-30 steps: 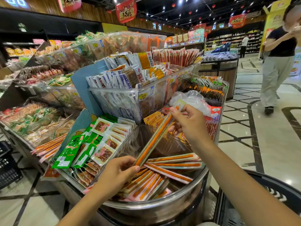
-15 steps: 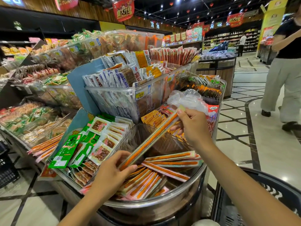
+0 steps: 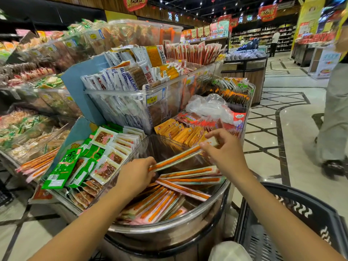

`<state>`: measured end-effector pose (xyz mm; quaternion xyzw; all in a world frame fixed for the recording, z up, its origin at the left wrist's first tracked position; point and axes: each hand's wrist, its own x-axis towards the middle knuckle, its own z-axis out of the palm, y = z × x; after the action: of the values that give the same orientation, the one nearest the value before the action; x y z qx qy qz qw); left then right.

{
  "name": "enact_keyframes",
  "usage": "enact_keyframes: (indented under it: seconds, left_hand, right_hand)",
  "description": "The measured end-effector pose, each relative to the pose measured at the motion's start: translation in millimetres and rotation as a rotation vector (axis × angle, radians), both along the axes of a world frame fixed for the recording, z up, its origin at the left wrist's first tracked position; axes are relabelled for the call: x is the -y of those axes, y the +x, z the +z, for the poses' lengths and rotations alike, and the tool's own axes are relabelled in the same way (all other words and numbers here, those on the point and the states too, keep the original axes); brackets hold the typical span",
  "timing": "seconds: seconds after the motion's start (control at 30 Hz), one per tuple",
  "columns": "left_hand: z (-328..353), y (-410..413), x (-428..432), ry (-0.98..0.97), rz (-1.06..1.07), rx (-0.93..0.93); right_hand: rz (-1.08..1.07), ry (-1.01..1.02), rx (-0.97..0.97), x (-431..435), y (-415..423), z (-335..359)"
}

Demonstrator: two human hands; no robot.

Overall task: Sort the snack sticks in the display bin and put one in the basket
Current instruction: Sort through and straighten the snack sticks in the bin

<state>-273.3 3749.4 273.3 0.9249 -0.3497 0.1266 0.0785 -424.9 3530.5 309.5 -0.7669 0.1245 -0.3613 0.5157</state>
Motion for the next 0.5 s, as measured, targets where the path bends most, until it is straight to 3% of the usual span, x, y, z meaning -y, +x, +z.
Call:
enact_keyframes:
  seconds: [0.23, 0.5]
  left_hand:
    - [-25, 16, 40, 0.160, -0.050, 0.020]
    - [-37, 21, 64, 0.124, -0.021, -0.020]
  right_hand:
    - [-0.136, -0.390, -0.249, 15, -11, -33]
    - [-0.315, -0.711, -0.353, 23, -10, -51]
